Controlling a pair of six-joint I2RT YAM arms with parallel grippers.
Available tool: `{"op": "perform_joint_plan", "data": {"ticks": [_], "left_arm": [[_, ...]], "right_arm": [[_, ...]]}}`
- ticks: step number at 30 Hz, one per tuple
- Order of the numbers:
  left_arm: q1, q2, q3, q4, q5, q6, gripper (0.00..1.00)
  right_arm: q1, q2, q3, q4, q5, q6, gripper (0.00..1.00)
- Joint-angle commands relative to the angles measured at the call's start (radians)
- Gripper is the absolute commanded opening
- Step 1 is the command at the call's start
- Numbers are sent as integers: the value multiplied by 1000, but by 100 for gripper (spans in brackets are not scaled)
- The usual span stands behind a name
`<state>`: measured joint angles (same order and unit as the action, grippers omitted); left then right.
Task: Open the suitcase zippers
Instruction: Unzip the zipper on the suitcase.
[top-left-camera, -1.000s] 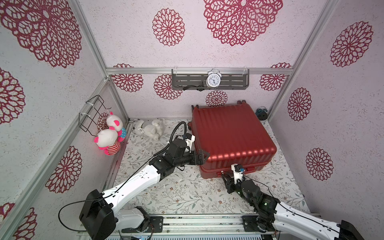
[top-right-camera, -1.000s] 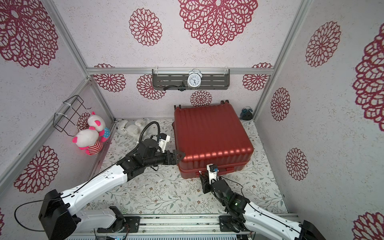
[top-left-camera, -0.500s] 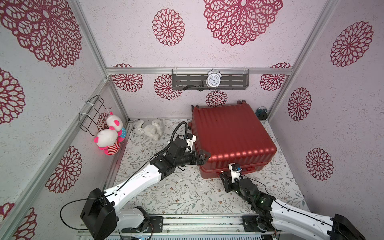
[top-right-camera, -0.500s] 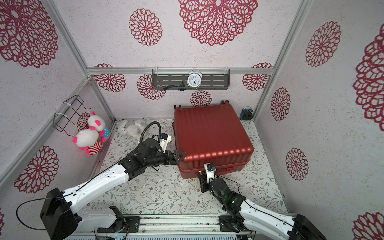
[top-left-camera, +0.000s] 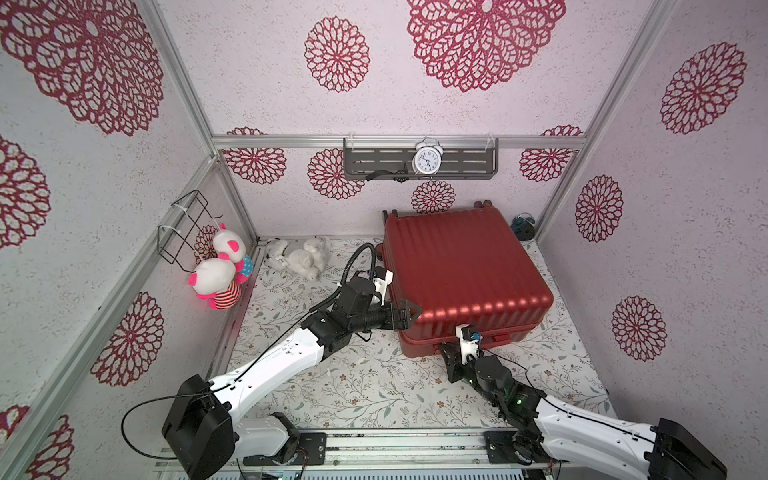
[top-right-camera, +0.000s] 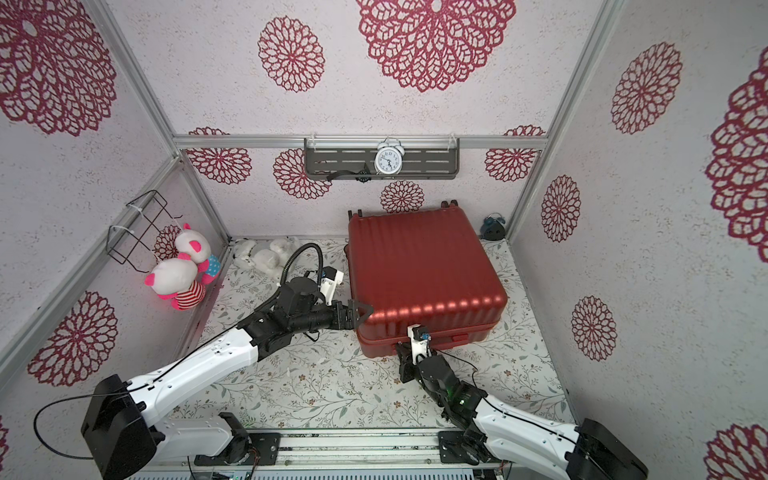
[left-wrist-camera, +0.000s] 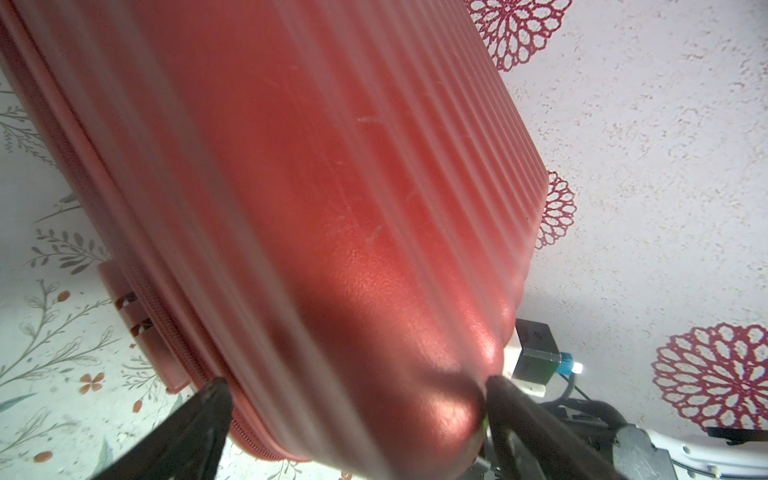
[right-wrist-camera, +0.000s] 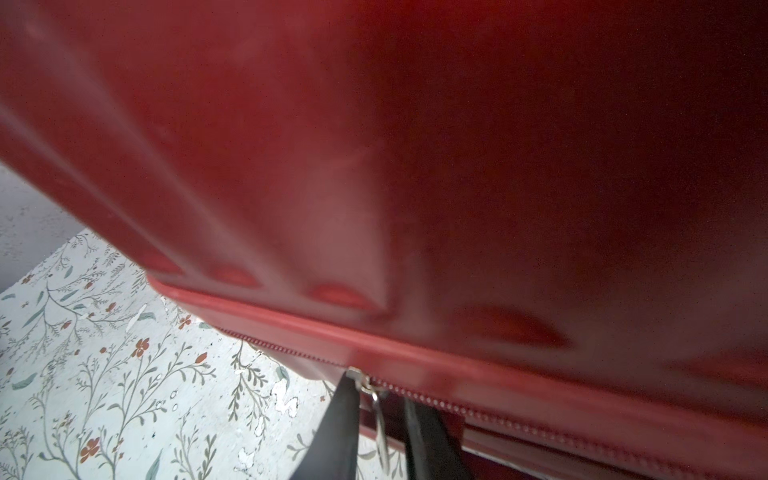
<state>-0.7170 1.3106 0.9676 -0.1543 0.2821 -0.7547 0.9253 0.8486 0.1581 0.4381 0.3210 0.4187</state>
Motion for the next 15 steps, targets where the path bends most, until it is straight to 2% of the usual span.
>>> {"op": "perform_joint_plan", "data": {"ticks": [1, 2, 4, 5, 10, 15], "left_arm": [[5, 14, 2, 15, 11, -5, 98], [5, 17, 3, 17, 12, -6, 98], [5, 25, 6, 24, 19, -8, 98], [2, 29, 6, 28, 22, -10, 98], [-4, 45, 8, 40, 26, -15, 98], [-13, 63, 9, 56, 29, -21, 98]], "right_arm": [[-2, 14, 8, 13, 9, -7, 19], [-2, 12, 7, 14, 3, -10, 17], [-2, 10, 7, 14, -10, -16, 3], [-3, 9, 6, 13, -18, -21, 0], [13, -7, 1, 12, -40, -41, 0], [73, -29, 3, 3, 9, -77, 0]]}}
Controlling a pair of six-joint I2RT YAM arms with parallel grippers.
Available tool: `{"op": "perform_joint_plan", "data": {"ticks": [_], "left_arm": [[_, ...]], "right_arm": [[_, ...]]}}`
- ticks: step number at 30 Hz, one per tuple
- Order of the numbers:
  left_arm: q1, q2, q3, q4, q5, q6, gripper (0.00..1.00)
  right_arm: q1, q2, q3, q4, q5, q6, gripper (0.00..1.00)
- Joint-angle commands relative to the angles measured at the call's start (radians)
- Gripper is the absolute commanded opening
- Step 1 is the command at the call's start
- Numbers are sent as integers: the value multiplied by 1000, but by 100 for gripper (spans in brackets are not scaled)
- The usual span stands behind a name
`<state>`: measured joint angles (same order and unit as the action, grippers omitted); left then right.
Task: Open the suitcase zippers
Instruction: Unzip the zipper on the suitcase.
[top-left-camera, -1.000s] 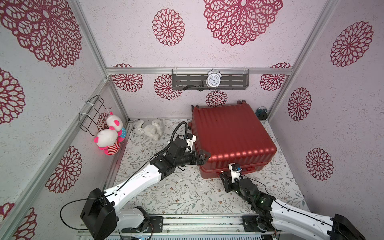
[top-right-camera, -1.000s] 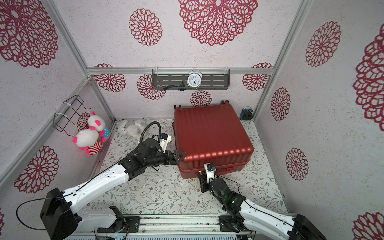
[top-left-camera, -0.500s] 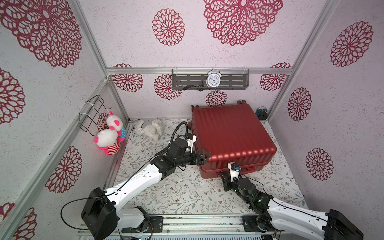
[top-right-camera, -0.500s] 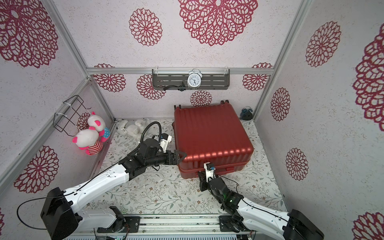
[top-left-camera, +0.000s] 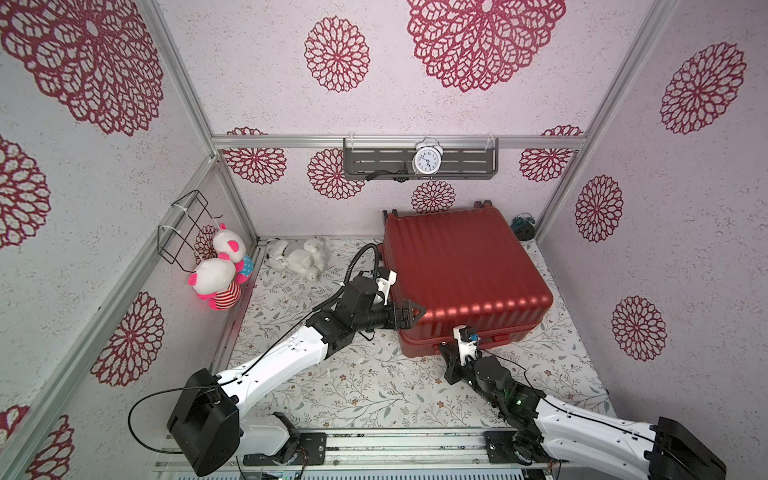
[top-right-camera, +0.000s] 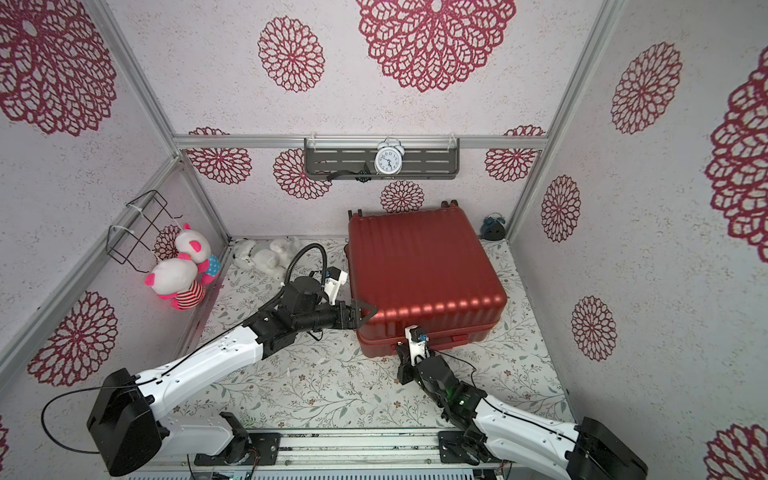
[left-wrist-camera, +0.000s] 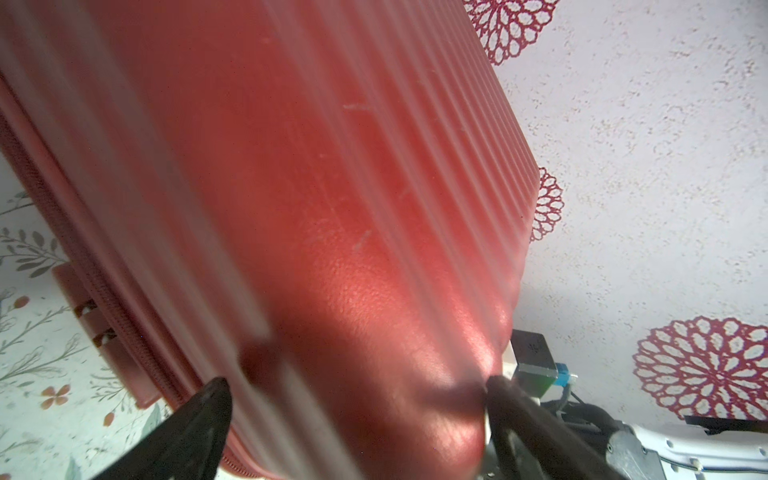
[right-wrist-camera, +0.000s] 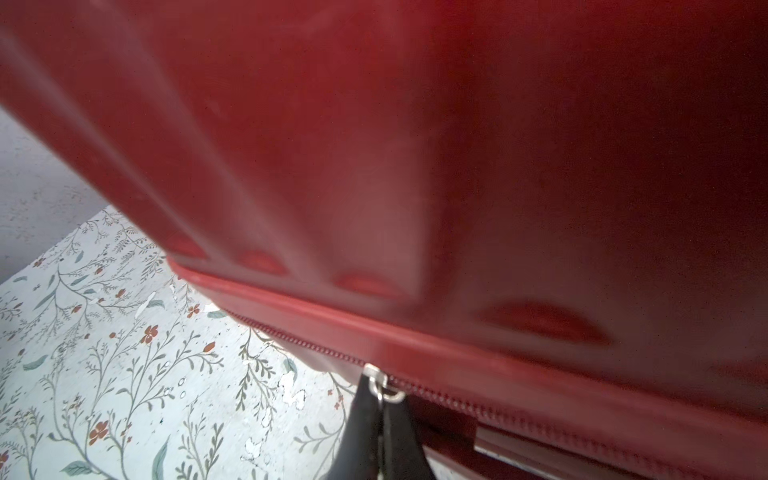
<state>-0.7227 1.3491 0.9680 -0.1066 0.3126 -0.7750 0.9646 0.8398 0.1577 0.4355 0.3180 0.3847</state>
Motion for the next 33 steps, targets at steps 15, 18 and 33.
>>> {"op": "perform_joint_plan", "data": {"ticks": [15, 18, 33], "left_arm": [[-66, 112, 26, 76, 5, -30, 98], [-76, 124, 33, 81, 5, -31, 99], [-101, 63, 4, 95, -32, -43, 98]], "right_arm": [[183, 90, 90, 45, 92, -126, 0], [224, 144, 109, 66, 120, -135, 0], [378, 355, 166, 164, 231, -70, 0]]}}
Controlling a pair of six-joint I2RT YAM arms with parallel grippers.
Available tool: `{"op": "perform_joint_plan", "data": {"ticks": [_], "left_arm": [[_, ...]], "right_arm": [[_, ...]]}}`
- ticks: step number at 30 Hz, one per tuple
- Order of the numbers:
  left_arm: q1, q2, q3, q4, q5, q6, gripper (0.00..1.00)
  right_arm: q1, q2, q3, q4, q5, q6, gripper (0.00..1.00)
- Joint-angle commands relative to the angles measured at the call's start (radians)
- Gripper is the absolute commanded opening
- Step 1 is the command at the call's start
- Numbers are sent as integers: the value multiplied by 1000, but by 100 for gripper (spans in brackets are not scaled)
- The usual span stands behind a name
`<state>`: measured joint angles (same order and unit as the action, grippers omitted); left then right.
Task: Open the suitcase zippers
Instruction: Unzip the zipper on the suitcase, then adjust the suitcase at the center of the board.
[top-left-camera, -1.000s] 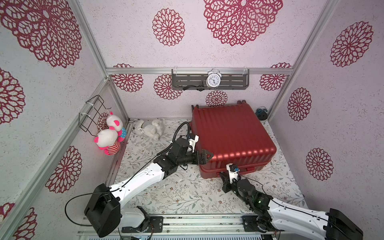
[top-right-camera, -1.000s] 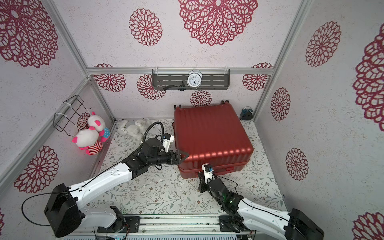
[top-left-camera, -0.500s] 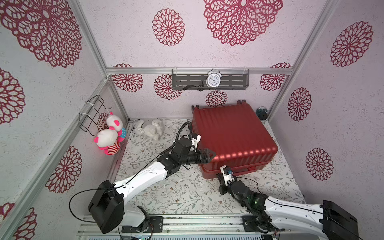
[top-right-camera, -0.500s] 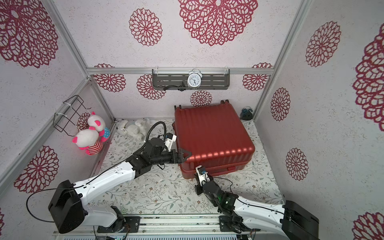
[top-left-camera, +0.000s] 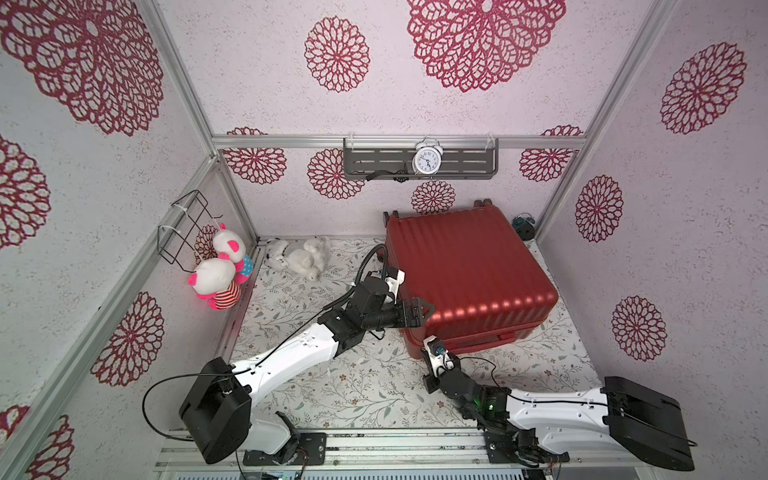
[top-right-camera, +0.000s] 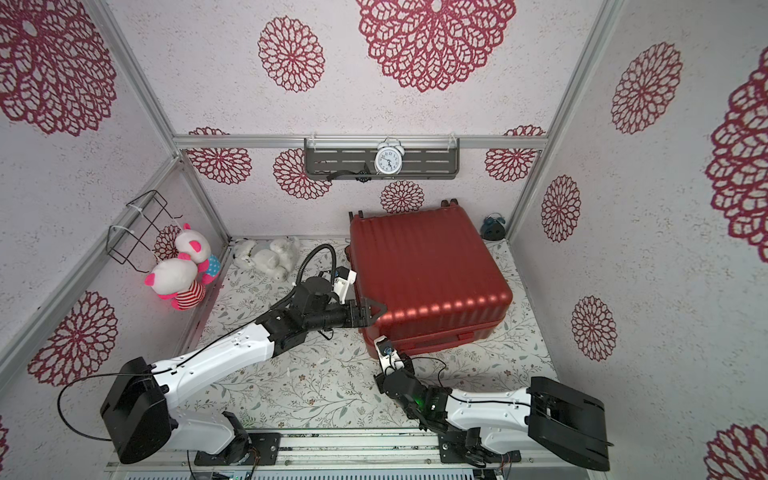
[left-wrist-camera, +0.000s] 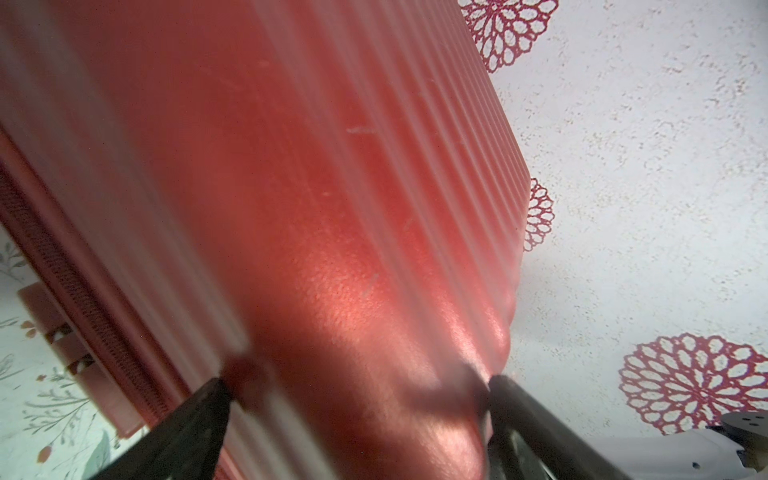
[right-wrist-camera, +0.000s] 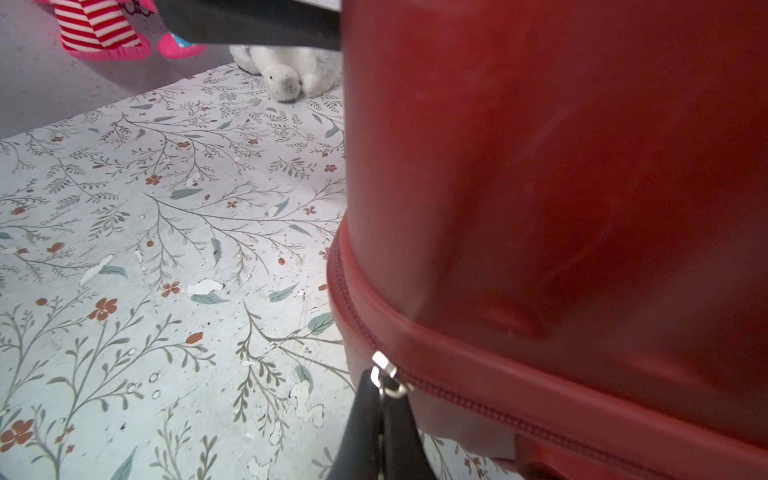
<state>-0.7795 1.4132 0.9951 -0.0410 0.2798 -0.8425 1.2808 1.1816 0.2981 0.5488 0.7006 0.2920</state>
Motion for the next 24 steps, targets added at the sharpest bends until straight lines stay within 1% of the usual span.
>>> {"op": "perform_joint_plan", "data": {"ticks": [1, 4, 6, 11, 14, 16, 19, 22, 24], "left_arm": [[-39, -28, -31, 12, -18, 32, 98], [-14, -119, -46, -59, -68, 50, 98], [20, -177, -57, -100, -82, 54, 98], [160, -292, -67, -187, -58, 58, 98], [267, -315, -45, -223, -22, 67, 98], [349, -294, -14, -238, 19, 70, 98], [466, -214, 37, -216, 94, 64, 98], [563, -93, 83, -118, 199, 16, 98], [610, 13, 119, -4, 280, -52, 98]], "right_arm": [[62, 8, 17, 44, -145, 41, 0], [68, -18, -12, 14, -127, 87, 0], [72, -37, -26, -3, -118, 104, 0], [93, -75, -43, -43, -99, 135, 0], [125, -96, -47, -88, -72, 162, 0], [154, -117, -51, -126, -46, 190, 0], [202, -155, -58, -201, -1, 239, 0], [237, -201, -72, -267, 32, 283, 0], [250, -228, -84, -298, 47, 305, 0]]}}
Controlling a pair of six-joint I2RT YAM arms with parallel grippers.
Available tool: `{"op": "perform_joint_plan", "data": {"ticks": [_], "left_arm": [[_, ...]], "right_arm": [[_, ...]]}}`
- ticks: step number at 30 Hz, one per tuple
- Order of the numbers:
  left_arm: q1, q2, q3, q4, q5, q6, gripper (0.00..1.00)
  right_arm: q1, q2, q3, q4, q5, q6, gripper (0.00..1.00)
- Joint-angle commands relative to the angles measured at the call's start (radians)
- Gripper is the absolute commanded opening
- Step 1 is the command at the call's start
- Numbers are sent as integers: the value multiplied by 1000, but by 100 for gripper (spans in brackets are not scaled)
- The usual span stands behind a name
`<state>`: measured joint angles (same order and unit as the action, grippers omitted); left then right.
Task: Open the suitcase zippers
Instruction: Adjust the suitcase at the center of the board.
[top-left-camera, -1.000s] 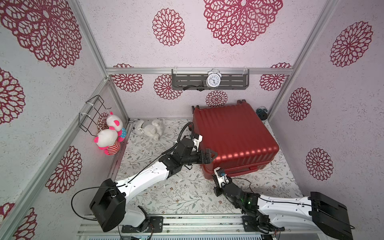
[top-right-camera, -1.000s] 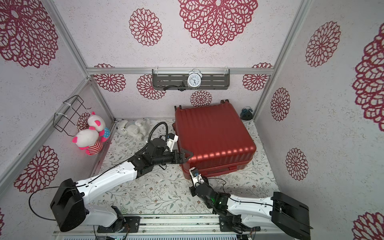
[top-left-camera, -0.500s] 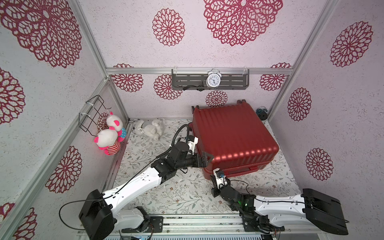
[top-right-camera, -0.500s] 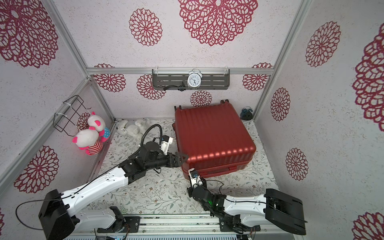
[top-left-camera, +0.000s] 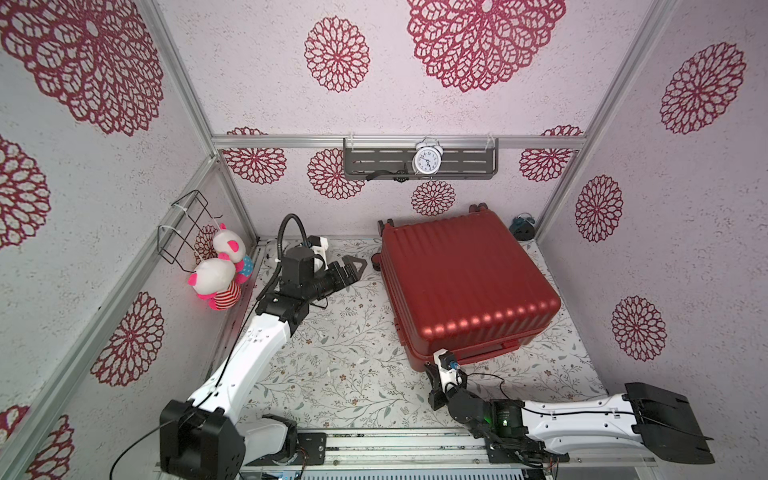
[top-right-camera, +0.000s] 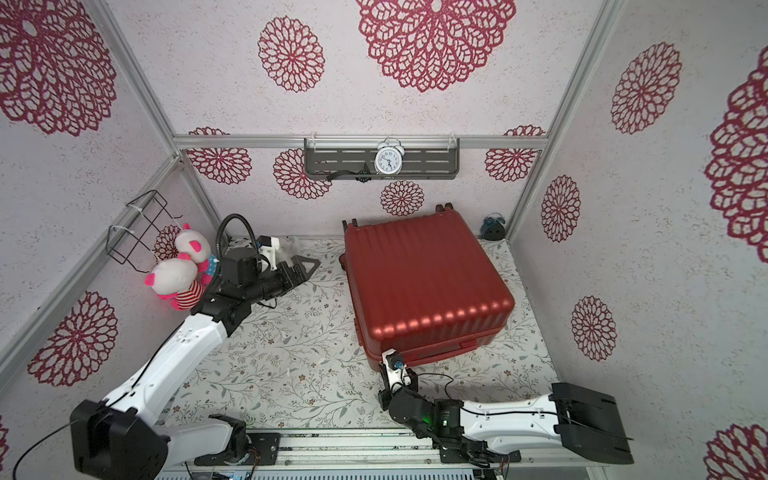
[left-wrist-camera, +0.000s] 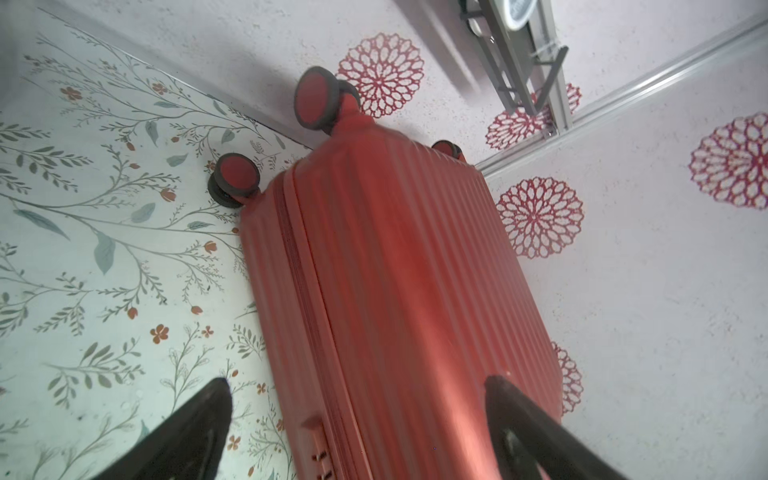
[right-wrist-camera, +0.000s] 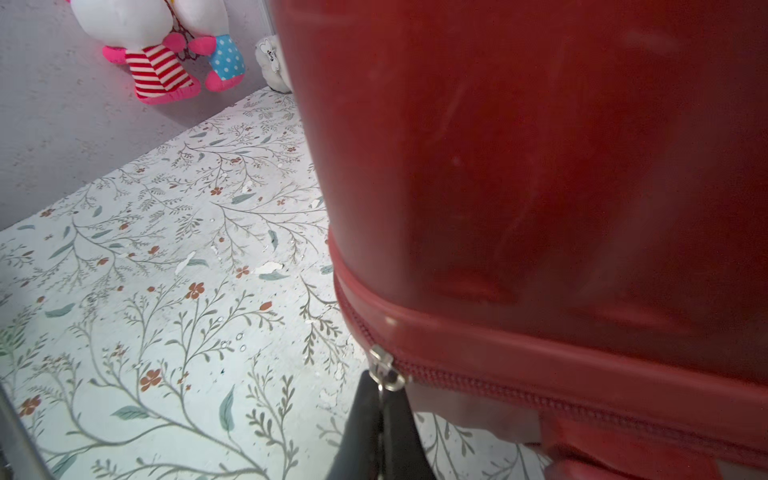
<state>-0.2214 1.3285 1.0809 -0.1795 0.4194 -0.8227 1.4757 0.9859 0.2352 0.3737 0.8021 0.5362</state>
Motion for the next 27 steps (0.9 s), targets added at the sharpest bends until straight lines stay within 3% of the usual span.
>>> {"op": "perform_joint_plan", "data": {"ticks": [1, 9, 15, 22, 27], "left_arm": [[66, 144, 52, 185, 175, -108, 98], [86, 565, 361, 399, 307, -309, 98], [82, 818, 584, 441, 349, -408, 98], [42, 1012, 794, 478, 402, -506, 99], [7, 1071, 832, 563, 417, -582, 99]], "right_arm": [[59, -46, -23, -136, -48, 69, 0], [73, -112, -30, -206, -21, 85, 0], [77, -155, -33, -241, -9, 90, 0], [77, -200, -41, -276, 0, 94, 0], [78, -214, -49, -285, -1, 100, 0]]}}
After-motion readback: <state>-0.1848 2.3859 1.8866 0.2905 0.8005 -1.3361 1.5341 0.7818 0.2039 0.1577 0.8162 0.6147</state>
